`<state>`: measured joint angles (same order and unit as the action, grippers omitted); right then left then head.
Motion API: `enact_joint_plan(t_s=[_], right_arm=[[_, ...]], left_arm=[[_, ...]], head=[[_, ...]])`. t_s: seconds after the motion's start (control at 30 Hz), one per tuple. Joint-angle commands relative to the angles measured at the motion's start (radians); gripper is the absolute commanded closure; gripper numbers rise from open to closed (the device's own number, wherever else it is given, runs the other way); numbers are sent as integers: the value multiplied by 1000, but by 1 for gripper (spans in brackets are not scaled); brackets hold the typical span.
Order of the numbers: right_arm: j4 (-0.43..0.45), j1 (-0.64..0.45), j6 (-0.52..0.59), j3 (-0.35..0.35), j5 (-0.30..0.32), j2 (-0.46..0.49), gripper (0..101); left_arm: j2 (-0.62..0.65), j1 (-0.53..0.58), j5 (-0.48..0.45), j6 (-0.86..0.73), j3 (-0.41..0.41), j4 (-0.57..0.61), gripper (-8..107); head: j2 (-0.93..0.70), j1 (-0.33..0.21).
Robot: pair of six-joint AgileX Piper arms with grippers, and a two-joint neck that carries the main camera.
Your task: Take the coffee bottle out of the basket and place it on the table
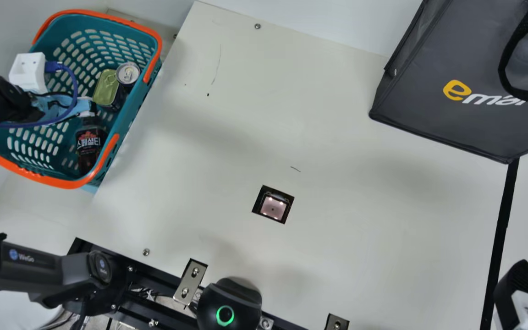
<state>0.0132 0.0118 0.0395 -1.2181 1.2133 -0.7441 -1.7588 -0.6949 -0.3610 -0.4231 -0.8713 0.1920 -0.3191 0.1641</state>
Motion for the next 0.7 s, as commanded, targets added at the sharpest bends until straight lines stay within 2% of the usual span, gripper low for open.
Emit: enact_joint_plan(t_s=[0.0, 0.67], right_arm=[[0, 0, 0, 0, 0, 0, 10], [0, 0, 0, 0, 0, 0, 10]], left_arm=[[-15, 2, 6, 9, -2, -6, 9], [-137, 25, 88, 76, -16, -32, 9]], head=[[-2, -26], [-2, -26]])
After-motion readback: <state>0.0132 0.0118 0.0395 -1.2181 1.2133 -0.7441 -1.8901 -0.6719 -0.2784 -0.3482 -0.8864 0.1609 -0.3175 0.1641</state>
